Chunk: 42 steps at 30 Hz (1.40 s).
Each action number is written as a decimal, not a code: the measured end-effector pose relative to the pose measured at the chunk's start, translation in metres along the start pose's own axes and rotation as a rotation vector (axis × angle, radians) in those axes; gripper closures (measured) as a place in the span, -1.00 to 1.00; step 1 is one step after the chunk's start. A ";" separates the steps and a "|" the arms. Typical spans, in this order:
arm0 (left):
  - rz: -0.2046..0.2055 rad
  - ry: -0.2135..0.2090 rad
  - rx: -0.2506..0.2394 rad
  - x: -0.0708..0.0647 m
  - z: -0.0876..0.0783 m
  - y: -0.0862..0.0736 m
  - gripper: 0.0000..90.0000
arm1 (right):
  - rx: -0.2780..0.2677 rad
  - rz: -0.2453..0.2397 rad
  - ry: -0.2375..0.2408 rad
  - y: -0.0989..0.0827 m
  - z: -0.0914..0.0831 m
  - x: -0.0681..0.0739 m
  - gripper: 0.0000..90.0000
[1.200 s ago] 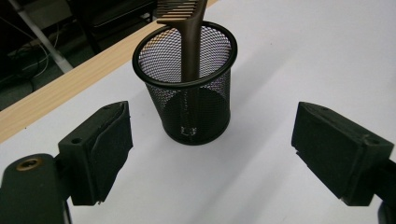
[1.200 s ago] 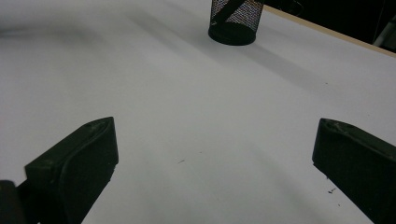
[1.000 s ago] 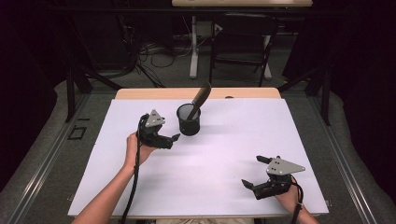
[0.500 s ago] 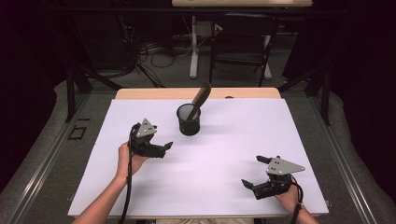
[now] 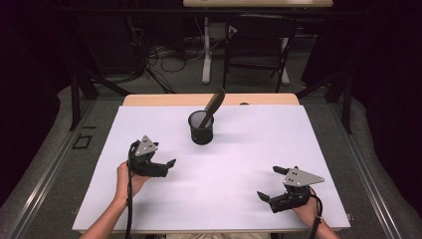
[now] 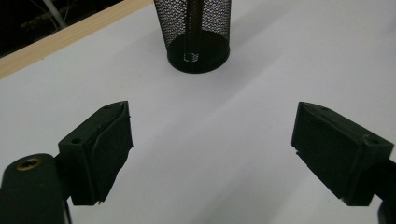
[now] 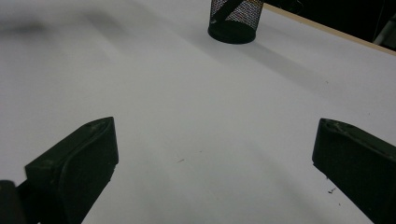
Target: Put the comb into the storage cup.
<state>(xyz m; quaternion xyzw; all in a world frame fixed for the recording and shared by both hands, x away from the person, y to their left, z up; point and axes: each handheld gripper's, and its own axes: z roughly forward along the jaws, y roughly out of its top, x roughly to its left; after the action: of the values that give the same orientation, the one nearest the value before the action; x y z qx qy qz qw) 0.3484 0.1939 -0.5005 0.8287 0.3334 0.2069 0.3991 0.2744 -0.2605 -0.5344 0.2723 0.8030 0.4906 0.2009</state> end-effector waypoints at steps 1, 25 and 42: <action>-0.006 0.000 -0.003 -0.001 -0.001 -0.001 -0.72 | 0.000 0.000 0.000 0.000 0.000 0.000 -1.00; -0.038 0.027 -0.014 -0.005 -0.024 -0.027 -0.72 | 0.000 0.002 0.001 0.000 0.000 0.000 -1.00; -0.061 0.041 -0.024 -0.008 -0.035 -0.043 -0.72 | 0.003 0.004 0.000 0.000 0.000 0.000 -1.00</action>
<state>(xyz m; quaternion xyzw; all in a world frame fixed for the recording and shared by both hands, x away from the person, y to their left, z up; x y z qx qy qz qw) 0.3055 0.2262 -0.5148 0.8089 0.3641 0.2157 0.4081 0.2744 -0.2602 -0.5343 0.2741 0.8032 0.4897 0.1997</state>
